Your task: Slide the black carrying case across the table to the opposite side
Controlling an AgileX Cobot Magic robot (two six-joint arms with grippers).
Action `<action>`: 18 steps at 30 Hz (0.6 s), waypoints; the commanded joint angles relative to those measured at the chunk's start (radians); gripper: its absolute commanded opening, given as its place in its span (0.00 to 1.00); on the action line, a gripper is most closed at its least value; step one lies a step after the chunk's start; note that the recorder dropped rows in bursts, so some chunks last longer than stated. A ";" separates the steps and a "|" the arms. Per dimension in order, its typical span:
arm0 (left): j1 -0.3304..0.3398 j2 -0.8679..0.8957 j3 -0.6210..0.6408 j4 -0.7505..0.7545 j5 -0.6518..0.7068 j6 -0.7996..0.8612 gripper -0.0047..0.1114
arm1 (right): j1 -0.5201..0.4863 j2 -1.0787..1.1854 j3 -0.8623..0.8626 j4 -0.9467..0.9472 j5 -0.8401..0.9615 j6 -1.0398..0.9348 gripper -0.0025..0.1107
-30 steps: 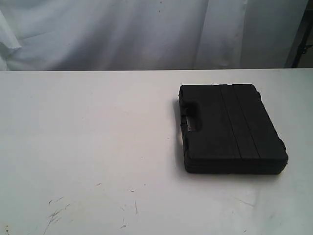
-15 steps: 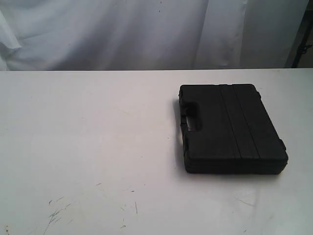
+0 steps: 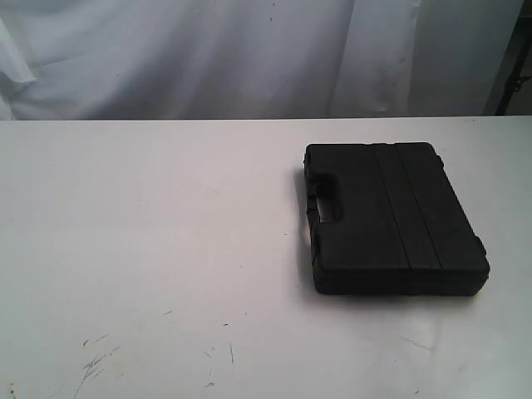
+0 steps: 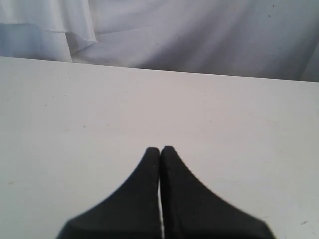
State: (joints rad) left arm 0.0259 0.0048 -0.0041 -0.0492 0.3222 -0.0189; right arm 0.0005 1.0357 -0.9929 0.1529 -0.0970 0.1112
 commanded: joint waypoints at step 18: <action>-0.002 -0.005 0.004 0.000 -0.010 -0.006 0.04 | 0.310 0.751 -0.511 0.002 1.129 -0.159 0.37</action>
State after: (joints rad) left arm 0.0259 0.0048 -0.0041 -0.0492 0.3222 -0.0189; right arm 0.2671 1.7415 -1.4617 0.1445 1.0103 -0.0715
